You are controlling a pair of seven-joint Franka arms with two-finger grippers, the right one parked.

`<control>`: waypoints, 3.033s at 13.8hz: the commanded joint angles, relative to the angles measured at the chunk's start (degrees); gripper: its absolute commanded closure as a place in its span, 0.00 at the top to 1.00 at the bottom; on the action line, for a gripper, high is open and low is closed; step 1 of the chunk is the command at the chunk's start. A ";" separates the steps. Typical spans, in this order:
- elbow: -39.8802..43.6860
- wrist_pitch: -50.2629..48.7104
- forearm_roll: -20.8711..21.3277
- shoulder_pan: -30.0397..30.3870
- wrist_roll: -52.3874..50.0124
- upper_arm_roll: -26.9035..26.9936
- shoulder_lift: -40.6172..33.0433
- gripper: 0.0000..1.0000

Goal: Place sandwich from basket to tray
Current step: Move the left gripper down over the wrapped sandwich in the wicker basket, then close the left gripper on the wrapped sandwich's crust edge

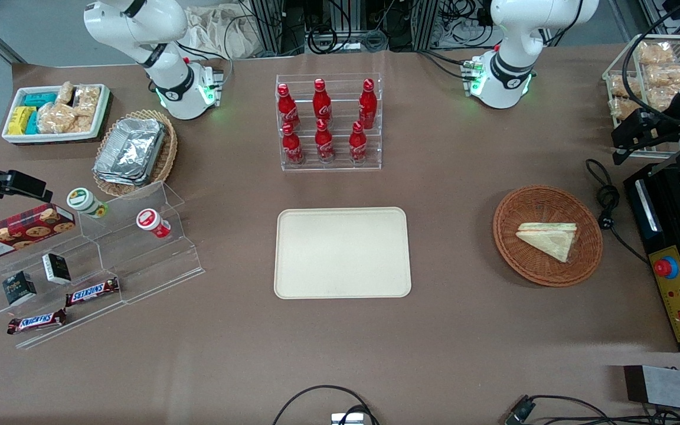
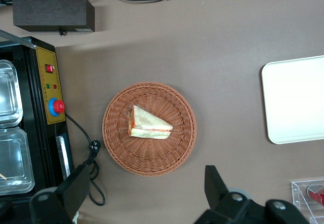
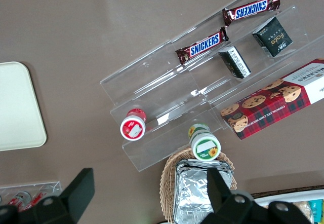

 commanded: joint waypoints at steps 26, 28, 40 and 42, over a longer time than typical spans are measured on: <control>-38.14 42.25 -14.32 -0.62 -36.43 13.68 7.56 1.00; -39.72 45.67 -14.40 -0.89 -39.25 13.33 8.36 1.00; -45.97 65.37 -14.49 -5.46 -47.70 13.07 17.67 1.00; -45.97 66.61 -14.49 -5.55 -47.70 13.07 18.73 1.00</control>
